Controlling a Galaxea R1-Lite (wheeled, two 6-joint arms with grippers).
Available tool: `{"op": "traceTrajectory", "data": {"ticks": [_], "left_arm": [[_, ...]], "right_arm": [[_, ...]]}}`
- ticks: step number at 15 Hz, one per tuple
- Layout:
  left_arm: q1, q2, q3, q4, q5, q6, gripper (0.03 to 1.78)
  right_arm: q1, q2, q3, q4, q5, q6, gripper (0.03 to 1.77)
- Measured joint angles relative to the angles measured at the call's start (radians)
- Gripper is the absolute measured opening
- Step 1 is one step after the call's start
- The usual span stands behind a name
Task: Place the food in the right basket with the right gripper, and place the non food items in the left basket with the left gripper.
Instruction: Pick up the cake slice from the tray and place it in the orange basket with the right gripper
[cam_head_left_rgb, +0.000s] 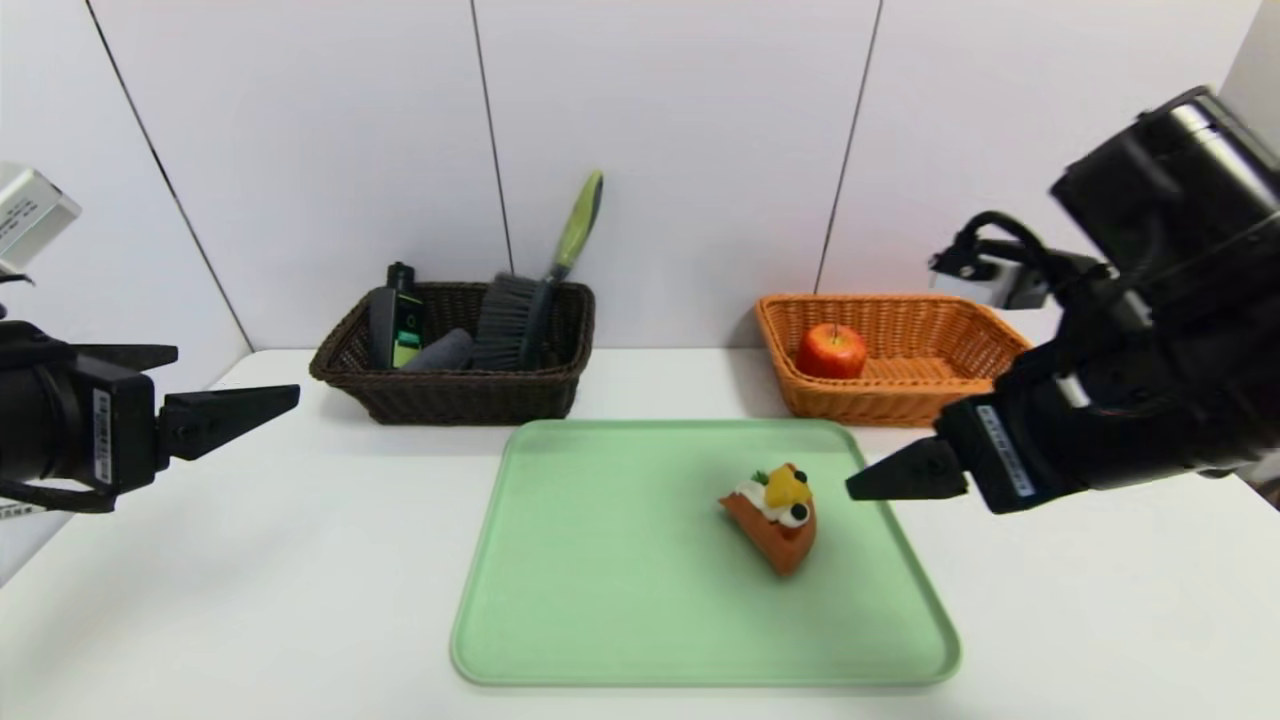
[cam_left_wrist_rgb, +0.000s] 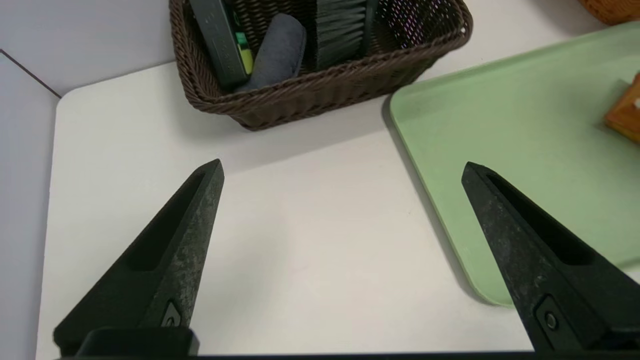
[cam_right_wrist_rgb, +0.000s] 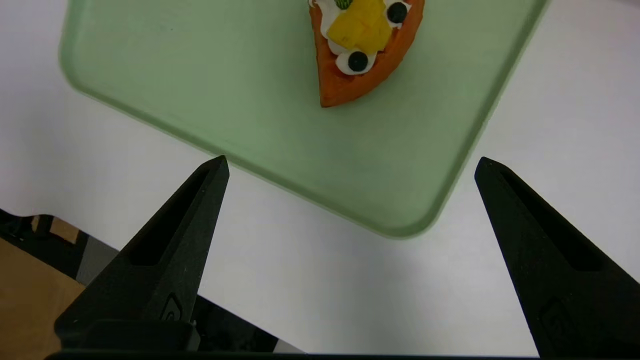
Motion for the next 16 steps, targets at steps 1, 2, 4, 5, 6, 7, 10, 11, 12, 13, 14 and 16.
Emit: {"op": "traceTrajectory", "data": {"ticks": [1,2,4,5,6,7,10,11,12,13,14,16], "left_arm": [[-0.021,-0.014,0.000,0.032,-0.005,0.000,1.69],[-0.045,-0.026,-0.003,0.067,-0.022,0.000,1.69],[-0.094,-0.044,-0.016,0.137,-0.103,-0.004,1.69],[-0.108,-0.050,-0.022,0.162,-0.154,-0.005,1.69],[-0.117,-0.054,-0.029,0.177,-0.210,-0.004,1.69],[-0.123,-0.056,-0.034,0.181,-0.260,-0.001,1.69],[-0.151,-0.057,-0.038,0.180,-0.290,-0.001,1.69],[-0.156,-0.057,-0.036,0.180,-0.288,-0.001,1.69],[-0.158,-0.057,-0.034,0.179,-0.283,-0.001,1.69],[-0.160,-0.057,-0.032,0.179,-0.278,-0.001,1.69],[-0.160,-0.057,-0.029,0.179,-0.275,-0.001,1.69],[-0.160,-0.058,-0.025,0.177,-0.273,-0.001,1.69]], "right_arm": [[0.014,0.050,-0.020,0.001,-0.018,0.010,1.70],[0.025,0.097,-0.038,0.000,-0.031,0.027,1.70],[0.036,0.181,-0.070,0.000,-0.044,0.073,1.70],[0.039,0.219,-0.084,-0.001,-0.058,0.100,1.70],[0.040,0.251,-0.099,-0.003,-0.077,0.124,1.70],[0.040,0.280,-0.113,-0.004,-0.093,0.145,1.70],[0.041,0.352,-0.137,-0.009,-0.110,0.171,1.70],[0.041,0.376,-0.143,-0.010,-0.119,0.173,1.70],[0.042,0.395,-0.151,-0.011,-0.126,0.173,1.70],[0.044,0.418,-0.165,-0.011,-0.130,0.175,1.70],[0.045,0.443,-0.186,-0.010,-0.131,0.181,1.70],[0.045,0.487,-0.224,-0.010,-0.143,0.187,1.70]]}}
